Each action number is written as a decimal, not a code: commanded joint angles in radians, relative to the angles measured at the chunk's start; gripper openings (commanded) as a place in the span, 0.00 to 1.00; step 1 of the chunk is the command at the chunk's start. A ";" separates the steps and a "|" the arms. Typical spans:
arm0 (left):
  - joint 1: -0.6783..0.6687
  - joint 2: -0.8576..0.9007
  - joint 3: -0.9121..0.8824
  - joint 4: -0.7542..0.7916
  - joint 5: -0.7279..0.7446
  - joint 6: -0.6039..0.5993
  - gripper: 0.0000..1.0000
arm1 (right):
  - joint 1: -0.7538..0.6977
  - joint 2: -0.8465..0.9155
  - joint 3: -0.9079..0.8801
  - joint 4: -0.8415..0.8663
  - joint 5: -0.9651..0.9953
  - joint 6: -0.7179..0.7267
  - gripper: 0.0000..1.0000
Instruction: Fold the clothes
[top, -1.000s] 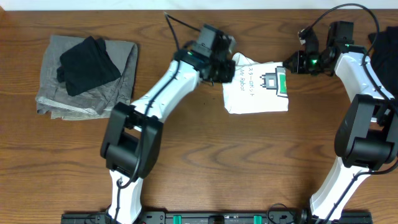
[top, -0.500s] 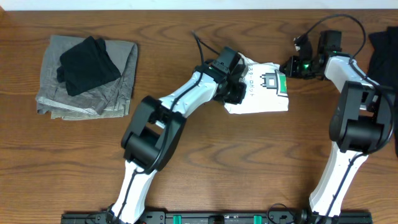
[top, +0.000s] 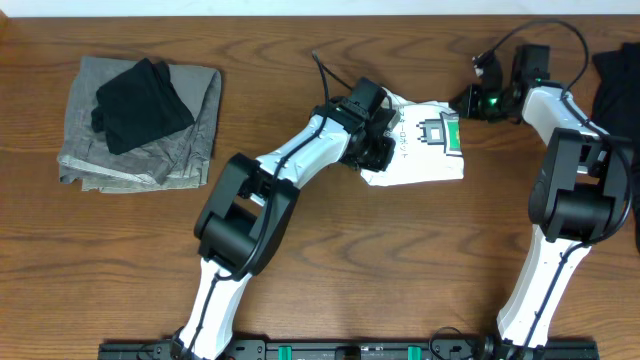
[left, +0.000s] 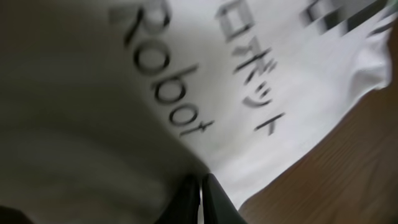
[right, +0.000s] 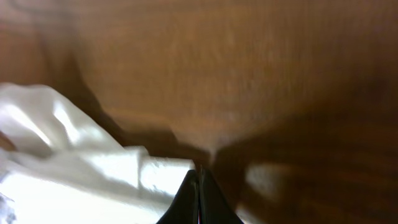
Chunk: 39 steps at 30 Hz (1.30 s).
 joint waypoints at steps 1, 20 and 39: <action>0.010 -0.120 -0.002 0.056 -0.079 0.031 0.07 | -0.006 -0.019 0.100 -0.044 -0.129 -0.008 0.01; 0.027 0.096 -0.002 0.402 -0.217 0.069 0.16 | 0.002 -0.063 -0.026 -0.600 0.096 -0.163 0.01; 0.061 -0.162 0.002 0.483 -0.222 0.069 0.25 | 0.001 -0.125 -0.028 -0.544 0.023 -0.163 0.10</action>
